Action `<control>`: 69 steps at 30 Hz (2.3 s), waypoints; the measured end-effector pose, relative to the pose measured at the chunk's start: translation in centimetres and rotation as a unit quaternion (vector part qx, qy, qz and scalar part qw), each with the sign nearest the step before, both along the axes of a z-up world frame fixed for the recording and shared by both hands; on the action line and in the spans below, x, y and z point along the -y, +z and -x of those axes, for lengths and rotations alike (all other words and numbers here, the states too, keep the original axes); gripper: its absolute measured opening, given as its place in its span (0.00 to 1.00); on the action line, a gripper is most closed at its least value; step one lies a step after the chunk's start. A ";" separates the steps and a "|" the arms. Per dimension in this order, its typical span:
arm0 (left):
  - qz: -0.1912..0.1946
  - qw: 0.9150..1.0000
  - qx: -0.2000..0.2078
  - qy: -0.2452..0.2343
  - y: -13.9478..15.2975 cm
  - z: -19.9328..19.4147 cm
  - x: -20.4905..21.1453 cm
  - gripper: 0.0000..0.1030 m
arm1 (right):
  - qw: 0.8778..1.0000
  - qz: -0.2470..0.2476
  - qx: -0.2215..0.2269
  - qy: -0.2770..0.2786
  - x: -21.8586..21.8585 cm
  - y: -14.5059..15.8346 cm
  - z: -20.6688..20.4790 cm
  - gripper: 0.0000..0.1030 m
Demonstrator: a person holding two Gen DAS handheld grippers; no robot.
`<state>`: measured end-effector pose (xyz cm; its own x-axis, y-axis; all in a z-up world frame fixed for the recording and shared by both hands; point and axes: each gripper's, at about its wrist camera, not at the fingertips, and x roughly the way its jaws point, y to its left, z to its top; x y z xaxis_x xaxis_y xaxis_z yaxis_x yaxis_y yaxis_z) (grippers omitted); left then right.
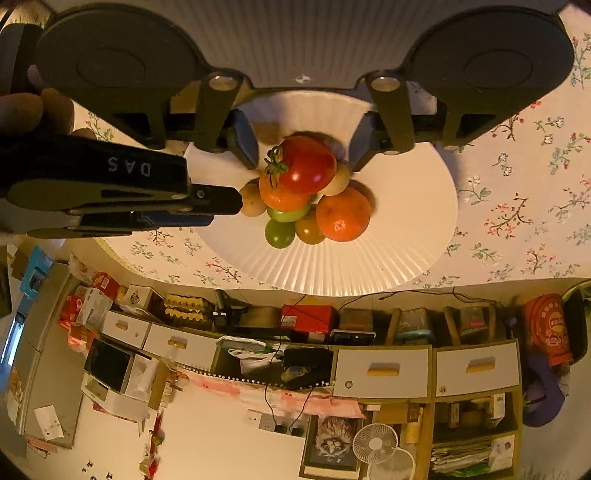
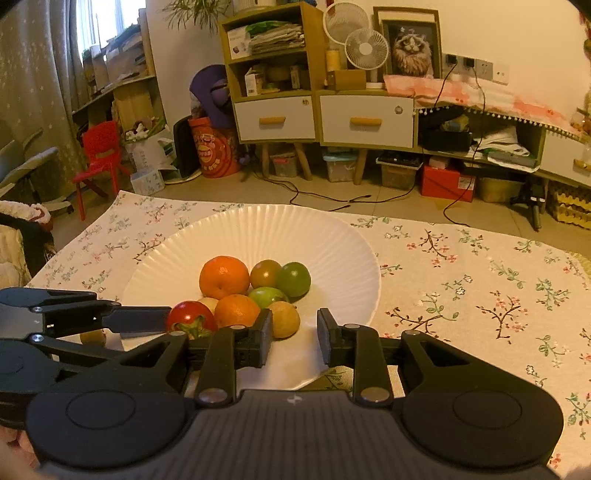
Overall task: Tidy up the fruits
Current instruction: 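Open the left gripper onto the plate while the right gripper releases the yellow-tan fruit, then withdraw both grippers from the plate back over the remaining fruit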
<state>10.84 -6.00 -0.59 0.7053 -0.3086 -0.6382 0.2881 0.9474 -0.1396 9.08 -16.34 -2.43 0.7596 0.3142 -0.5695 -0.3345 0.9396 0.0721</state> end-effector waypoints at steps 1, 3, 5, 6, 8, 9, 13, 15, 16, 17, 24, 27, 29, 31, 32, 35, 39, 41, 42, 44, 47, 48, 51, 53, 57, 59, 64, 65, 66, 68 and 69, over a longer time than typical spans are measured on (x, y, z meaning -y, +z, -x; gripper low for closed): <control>-0.001 1.000 0.002 -0.002 0.1 0.2 0.0 0.61 | 1.000 -0.002 0.001 -0.001 0.0 0.1 0.1 0.28; -0.004 1.000 0.006 -0.004 0.4 0.5 0.0 0.65 | 1.000 -0.006 0.004 -0.005 0.1 0.4 0.4 0.34; -0.006 1.000 0.009 -0.007 0.6 0.7 0.0 0.68 | 1.000 -0.009 0.006 -0.011 0.1 0.6 0.6 0.38; -0.008 1.000 0.011 -0.009 0.8 0.9 0.0 0.70 | 1.000 -0.011 0.006 -0.014 0.1 0.7 0.7 0.40; -0.012 1.000 0.015 -0.012 1.0 1.1 0.0 0.72 | 1.000 -0.014 0.005 -0.019 0.2 0.8 1.0 0.45; -0.014 1.000 0.016 -0.014 1.1 1.2 -0.1 0.73 | 1.000 -0.013 0.004 -0.021 0.2 0.8 1.2 0.48; -0.015 1.000 0.019 -0.018 1.5 1.7 -0.4 0.76 | 1.000 -0.007 0.003 -0.028 0.2 1.0 1.6 0.52; -0.014 0.999 0.022 -0.018 1.6 2.1 -0.7 0.80 | 0.999 -0.010 0.001 -0.032 0.2 1.1 1.8 0.56; -0.014 0.999 0.023 -0.018 1.7 2.3 -0.9 0.80 | 0.999 -0.011 0.001 -0.034 0.2 1.2 1.9 0.57; -0.014 0.999 0.023 -0.019 1.7 2.5 -1.1 0.80 | 0.999 -0.012 0.000 -0.035 0.2 1.2 2.0 0.59; -0.014 1.000 0.024 -0.014 2.0 3.6 -2.2 0.85 | 0.999 -0.010 -0.001 -0.034 -0.6 1.4 2.9 0.68; -0.015 1.000 0.022 -0.015 1.9 4.1 -2.6 0.86 | 0.999 -0.007 -0.001 -0.034 -0.8 1.5 3.3 0.71; -0.017 1.000 0.020 -0.016 1.9 4.5 -2.9 0.88 | 0.999 -0.006 -0.001 -0.035 -1.0 1.5 3.5 0.73; -0.018 1.000 0.017 -0.016 1.7 4.8 -3.2 0.91 | 0.999 -0.007 -0.002 -0.035 -1.0 1.6 3.7 0.75; -0.018 1.000 0.015 -0.014 1.7 5.1 -3.4 0.91 | 0.999 -0.006 -0.002 -0.036 -1.1 1.5 3.9 0.77; -0.014 1.000 0.007 -0.007 1.3 5.7 -4.2 0.93 | 0.999 0.001 -0.002 -0.039 -1.4 1.2 4.5 0.80; -0.016 1.000 -0.004 0.009 0.9 6.1 -5.4 0.96 | 0.999 0.004 -0.008 -0.036 -1.5 0.5 5.3 0.83; -0.018 1.000 -0.009 0.014 0.8 6.3 -5.9 0.96 | 0.999 0.010 -0.010 -0.037 -1.6 0.3 5.6 0.86; -0.019 1.000 -0.011 0.017 0.7 6.5 -6.1 0.97 | 0.999 0.014 -0.008 -0.038 -1.7 0.1 5.8 0.87; -0.021 0.999 -0.014 0.022 0.5 6.9 -6.7 0.99 | 0.999 0.019 -0.006 -0.038 -1.7 0.0 6.1 0.90; -0.024 0.999 -0.021 0.027 0.1 7.3 -7.6 0.99 | 0.999 0.023 -0.007 -0.038 -2.0 -0.1 6.6 0.91; -0.025 0.999 -0.024 0.028 0.0 7.4 -7.8 0.99 | 0.999 0.023 -0.006 -0.037 -1.9 -0.1 6.8 0.93; -0.023 0.998 -0.036 0.036 -0.6 7.7 -8.6 0.99 | 0.999 0.031 -0.001 -0.039 -2.0 -0.2 7.5 0.97; -0.021 0.998 -0.045 0.039 -0.9 7.8 -9.0 0.99 | 0.999 0.040 -0.004 -0.035 -2.3 -0.5 7.7 0.97; -0.031 0.997 -0.049 0.042 -1.3 8.5 -9.7 0.99 | 0.999 0.046 -0.013 -0.025 -2.6 -1.2 8.0 0.97; -0.038 0.997 -0.047 0.042 -1.4 8.7 -9.8 0.99 | 0.999 0.047 -0.016 -0.020 -2.9 -1.4 8.1 0.98; -0.044 0.997 -0.050 0.043 -1.9 8.9 -10.2 0.99 | 0.998 0.053 -0.012 -0.010 -3.6 -1.7 8.5 0.99; -0.044 0.997 -0.052 0.044 -2.1 9.0 -10.3 0.99 | 0.998 0.055 -0.012 -0.008 -3.7 -1.8 8.5 0.99; -0.045 0.996 -0.055 0.045 -2.2 9.0 -10.4 0.99 | 0.998 0.056 -0.013 -0.007 -3.7 -1.9 8.6 0.99; -0.047 0.996 -0.059 0.045 -2.5 8.9 -10.4 0.99 | 0.998 0.059 -0.016 -0.007 -3.8 -2.2 8.7 0.99; -0.048 0.996 -0.060 0.045 -2.6 8.9 -10.4 0.99 | 0.998 0.060 -0.019 -0.006 -3.8 -2.3 8.7 0.99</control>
<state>1.92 4.41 -3.16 0.6443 -0.1807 -0.7431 0.1876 0.9793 -0.0755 0.41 -12.53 -4.77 0.7404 0.2325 -0.6307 -0.3220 0.9463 -0.0292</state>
